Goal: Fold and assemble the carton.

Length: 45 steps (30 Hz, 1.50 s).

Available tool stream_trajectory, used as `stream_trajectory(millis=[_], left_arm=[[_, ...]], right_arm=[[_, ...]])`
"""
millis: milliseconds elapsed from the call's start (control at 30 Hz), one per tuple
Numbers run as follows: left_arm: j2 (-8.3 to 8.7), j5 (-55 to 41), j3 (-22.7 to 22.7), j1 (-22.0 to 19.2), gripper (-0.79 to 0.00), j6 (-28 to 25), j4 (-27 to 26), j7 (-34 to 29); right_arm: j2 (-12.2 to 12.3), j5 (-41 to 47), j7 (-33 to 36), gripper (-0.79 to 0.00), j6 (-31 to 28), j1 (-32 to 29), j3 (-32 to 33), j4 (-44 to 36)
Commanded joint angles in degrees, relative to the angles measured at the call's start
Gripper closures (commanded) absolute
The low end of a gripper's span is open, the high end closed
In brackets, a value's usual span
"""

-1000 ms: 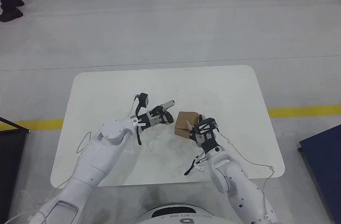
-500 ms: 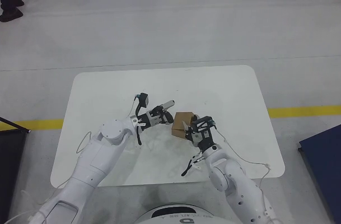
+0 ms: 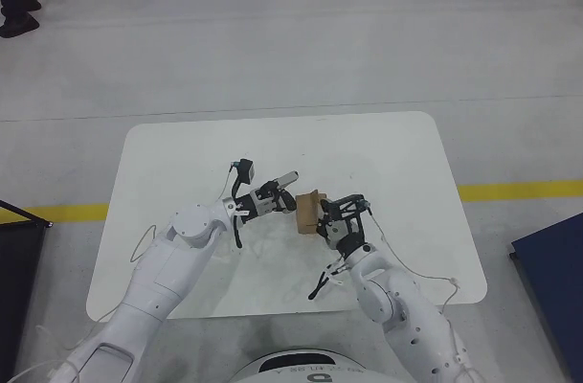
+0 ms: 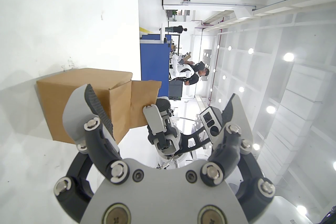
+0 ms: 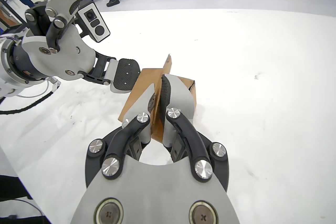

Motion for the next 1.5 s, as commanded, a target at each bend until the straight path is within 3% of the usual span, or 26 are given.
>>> stream_trajectory(millis=[0, 200, 533, 867, 900, 933, 1067, 1333, 1467], left_arm=[[0.0, 0.0, 0.0, 0.0, -0.785, 0.0, 0.0, 0.0], [0.0, 0.0, 0.0, 0.0, -0.785, 0.0, 0.0, 0.0], [0.0, 0.0, 0.0, 0.0, -0.785, 0.0, 0.0, 0.0], [0.0, 0.0, 0.0, 0.0, -0.785, 0.0, 0.0, 0.0], [0.0, 0.0, 0.0, 0.0, -0.785, 0.0, 0.0, 0.0], [0.0, 0.0, 0.0, 0.0, -0.785, 0.0, 0.0, 0.0], [0.0, 0.0, 0.0, 0.0, -0.785, 0.0, 0.0, 0.0], [0.65, 2.47, -1.81, 1.15, -0.785, 1.42, -2.75, 1.29], [1.43, 3.7, -4.1, 2.97, -0.785, 3.14, -7.16, 1.13]], right_arm=[[0.05, 5.92, 2.9, 0.0, -2.04, 0.04, 0.99, -0.21], [0.5, 26.59, 12.44, 0.0, -8.42, 0.35, 6.3, -1.06], [0.88, 46.5, 16.18, 0.0, -9.78, -0.73, 10.88, 0.15], [1.25, 48.85, 16.98, 0.0, -8.77, 0.81, 11.51, 2.58], [1.3, 48.14, 16.49, -0.289, -8.89, 0.59, 11.48, 2.31], [1.37, 47.15, 15.93, -0.776, -9.35, 0.29, 11.43, 1.83], [1.83, 33.17, 9.27, -0.785, -15.29, -2.0, 10.76, 0.07], [2.29, 24.74, -5.84, -0.785, -24.01, -5.97, 13.18, 0.6], [3.08, 19.93, -8.39, -0.785, -33.79, -4.91, 15.84, 7.66]])
